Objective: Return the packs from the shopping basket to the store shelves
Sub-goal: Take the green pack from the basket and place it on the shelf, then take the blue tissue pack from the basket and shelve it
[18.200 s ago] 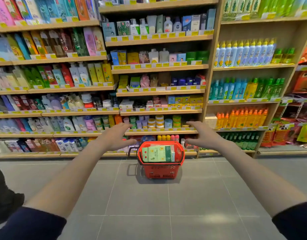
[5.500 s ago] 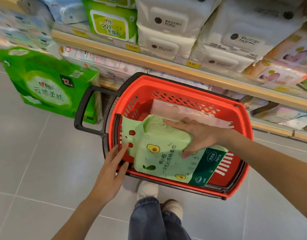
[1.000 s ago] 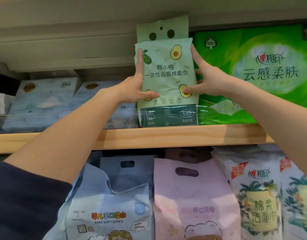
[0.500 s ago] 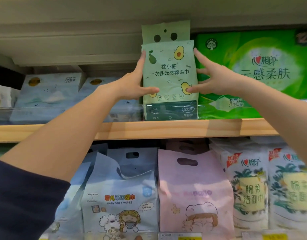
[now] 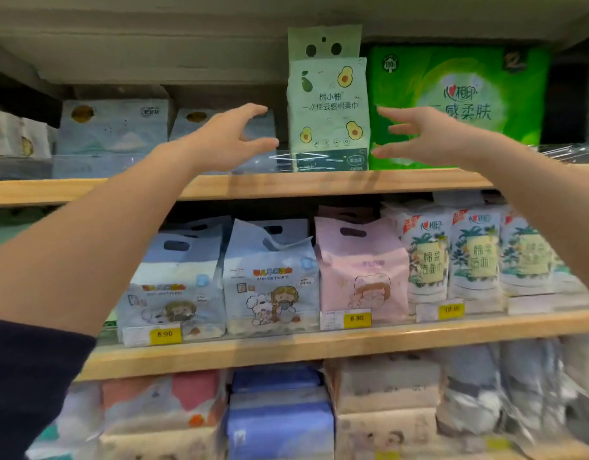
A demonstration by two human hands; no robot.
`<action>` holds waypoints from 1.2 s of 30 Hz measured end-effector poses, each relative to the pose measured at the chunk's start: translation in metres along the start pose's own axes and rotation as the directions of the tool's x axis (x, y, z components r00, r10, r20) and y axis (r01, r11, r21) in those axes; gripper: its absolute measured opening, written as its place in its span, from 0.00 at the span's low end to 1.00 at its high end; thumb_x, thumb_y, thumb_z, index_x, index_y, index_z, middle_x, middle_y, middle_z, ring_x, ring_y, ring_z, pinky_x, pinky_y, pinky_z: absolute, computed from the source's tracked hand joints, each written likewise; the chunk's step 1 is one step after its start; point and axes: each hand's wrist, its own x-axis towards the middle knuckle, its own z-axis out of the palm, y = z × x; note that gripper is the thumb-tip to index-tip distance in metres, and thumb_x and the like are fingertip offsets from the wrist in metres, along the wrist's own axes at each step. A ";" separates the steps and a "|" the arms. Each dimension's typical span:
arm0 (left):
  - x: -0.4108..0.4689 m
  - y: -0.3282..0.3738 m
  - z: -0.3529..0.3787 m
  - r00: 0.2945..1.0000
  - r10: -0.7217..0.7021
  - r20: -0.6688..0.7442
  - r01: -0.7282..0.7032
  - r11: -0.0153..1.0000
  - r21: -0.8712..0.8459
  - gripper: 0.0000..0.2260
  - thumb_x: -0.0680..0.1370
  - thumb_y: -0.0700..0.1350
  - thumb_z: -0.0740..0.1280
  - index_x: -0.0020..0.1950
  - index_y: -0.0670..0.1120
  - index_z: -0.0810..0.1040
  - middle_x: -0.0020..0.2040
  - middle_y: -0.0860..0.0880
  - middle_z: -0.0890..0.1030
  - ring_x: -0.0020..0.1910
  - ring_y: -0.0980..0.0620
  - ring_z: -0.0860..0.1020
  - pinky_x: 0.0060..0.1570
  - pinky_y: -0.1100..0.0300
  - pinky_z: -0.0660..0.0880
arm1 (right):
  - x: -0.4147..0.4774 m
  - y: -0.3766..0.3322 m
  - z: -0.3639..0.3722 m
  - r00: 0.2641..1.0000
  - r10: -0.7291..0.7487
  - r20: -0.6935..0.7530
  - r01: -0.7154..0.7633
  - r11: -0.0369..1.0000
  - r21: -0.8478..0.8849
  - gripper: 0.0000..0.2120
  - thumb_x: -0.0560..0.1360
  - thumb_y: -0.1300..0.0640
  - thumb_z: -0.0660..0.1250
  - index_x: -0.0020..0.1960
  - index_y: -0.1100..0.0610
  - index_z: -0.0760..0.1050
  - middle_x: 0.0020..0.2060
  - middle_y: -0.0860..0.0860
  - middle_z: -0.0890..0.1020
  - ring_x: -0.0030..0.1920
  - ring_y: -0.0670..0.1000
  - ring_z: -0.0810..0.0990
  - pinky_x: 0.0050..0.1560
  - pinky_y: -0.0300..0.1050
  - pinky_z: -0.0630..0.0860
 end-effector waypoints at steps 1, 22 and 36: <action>-0.011 0.002 0.000 1.000 0.003 0.017 -0.004 1.000 0.011 0.30 0.76 0.56 0.63 0.74 0.50 0.57 0.74 0.47 0.62 0.68 0.47 0.69 0.66 0.53 0.64 | -0.013 -0.004 0.002 1.000 0.009 0.006 -0.009 1.000 0.001 0.38 0.69 0.44 0.68 0.73 0.43 0.54 0.70 0.52 0.68 0.69 0.55 0.67 0.69 0.55 0.62; -0.320 0.015 0.122 0.803 -0.279 0.526 0.367 0.928 -0.068 0.32 0.73 0.53 0.68 0.74 0.48 0.59 0.72 0.45 0.66 0.67 0.45 0.70 0.64 0.54 0.67 | -0.273 0.047 0.150 0.885 0.085 0.458 -0.203 0.955 0.215 0.36 0.69 0.51 0.71 0.72 0.51 0.59 0.66 0.51 0.70 0.65 0.50 0.71 0.58 0.39 0.68; -0.574 -0.006 0.233 0.490 -0.344 0.801 0.648 0.758 -0.071 0.36 0.71 0.57 0.69 0.74 0.52 0.56 0.74 0.48 0.62 0.71 0.48 0.64 0.65 0.55 0.65 | -0.482 0.081 0.295 0.650 0.170 0.741 -0.395 0.908 0.139 0.38 0.70 0.55 0.72 0.74 0.54 0.56 0.72 0.52 0.65 0.69 0.54 0.66 0.56 0.38 0.65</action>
